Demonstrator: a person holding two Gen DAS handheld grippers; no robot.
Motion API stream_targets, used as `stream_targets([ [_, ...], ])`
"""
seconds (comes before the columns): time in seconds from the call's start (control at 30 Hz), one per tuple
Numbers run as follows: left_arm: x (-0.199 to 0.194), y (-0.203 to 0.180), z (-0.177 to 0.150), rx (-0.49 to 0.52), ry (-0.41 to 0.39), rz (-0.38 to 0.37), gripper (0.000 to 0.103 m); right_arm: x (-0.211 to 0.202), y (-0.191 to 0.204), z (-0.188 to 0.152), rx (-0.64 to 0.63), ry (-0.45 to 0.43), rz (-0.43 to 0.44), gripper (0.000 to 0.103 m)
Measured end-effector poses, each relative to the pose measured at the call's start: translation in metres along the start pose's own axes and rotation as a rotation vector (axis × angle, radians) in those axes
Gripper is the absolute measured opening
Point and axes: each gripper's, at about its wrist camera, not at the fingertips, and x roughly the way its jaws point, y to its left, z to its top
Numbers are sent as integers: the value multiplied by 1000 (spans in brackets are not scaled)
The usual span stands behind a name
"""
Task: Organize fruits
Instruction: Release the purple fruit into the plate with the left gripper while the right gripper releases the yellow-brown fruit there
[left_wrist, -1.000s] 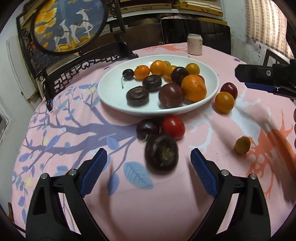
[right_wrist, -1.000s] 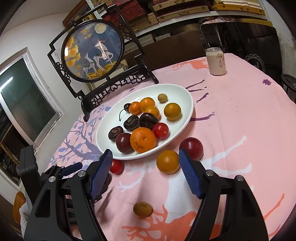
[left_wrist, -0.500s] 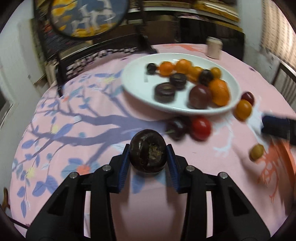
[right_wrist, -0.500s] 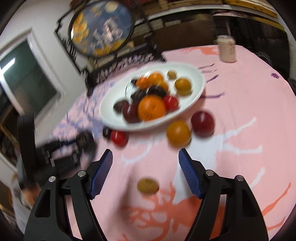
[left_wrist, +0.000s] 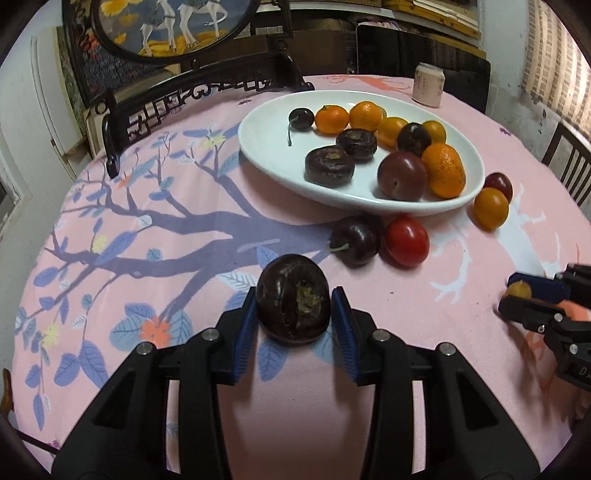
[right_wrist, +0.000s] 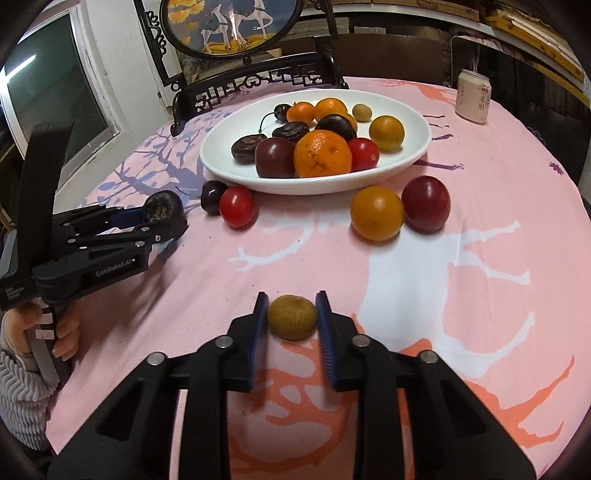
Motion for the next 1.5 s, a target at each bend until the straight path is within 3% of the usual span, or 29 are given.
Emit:
stream_targets([
  [0.17,-3,3,0,-18,-17,-27,37,-4,0,1,-1,-15,29,26],
  [0.37,-26,0,17,-19,-117,-9,38,-23,-7,14,31,-117,53,26],
  [0.5,-22,3,58,-33,-135,-4,38,-31,-23,59,91,-181,49,26],
  [0.67,6,3,96,-69,-140,17,38,-7,-36,112,137,-206,18,26],
  [0.73,17,8,101,-121,-143,-1,50,8,-41,124,158,-209,46,28],
  [0.77,19,10,101,-133,-143,-7,64,15,-45,128,175,-221,59,43],
  [0.83,16,13,98,-125,-161,3,72,18,-52,126,193,-243,37,56],
  [1.03,5,19,87,-105,-181,44,87,-1,-63,114,214,-264,69,58],
  [1.23,-11,11,58,-44,-185,77,94,-21,-67,77,255,-266,57,78],
  [1.37,-21,-6,40,39,-197,92,96,-21,-64,63,245,-232,43,79],
  [1.5,-24,-18,28,81,-186,70,97,-27,-63,62,234,-252,37,79],
])
